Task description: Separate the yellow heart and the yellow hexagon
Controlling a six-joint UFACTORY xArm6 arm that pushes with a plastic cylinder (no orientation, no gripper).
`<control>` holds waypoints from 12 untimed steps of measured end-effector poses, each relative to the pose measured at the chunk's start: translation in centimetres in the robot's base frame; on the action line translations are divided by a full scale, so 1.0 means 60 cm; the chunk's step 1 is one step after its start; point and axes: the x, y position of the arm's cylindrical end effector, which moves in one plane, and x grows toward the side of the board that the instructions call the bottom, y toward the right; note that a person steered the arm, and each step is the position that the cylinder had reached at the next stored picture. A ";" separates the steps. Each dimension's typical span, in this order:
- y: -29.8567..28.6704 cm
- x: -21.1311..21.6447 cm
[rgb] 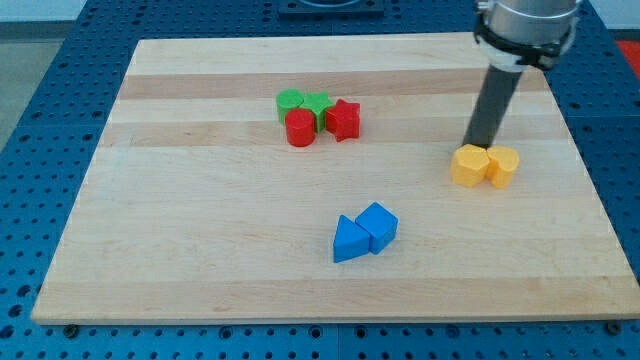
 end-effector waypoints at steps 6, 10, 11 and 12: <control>0.188 -0.024; 0.067 0.059; 0.060 0.044; 0.026 0.044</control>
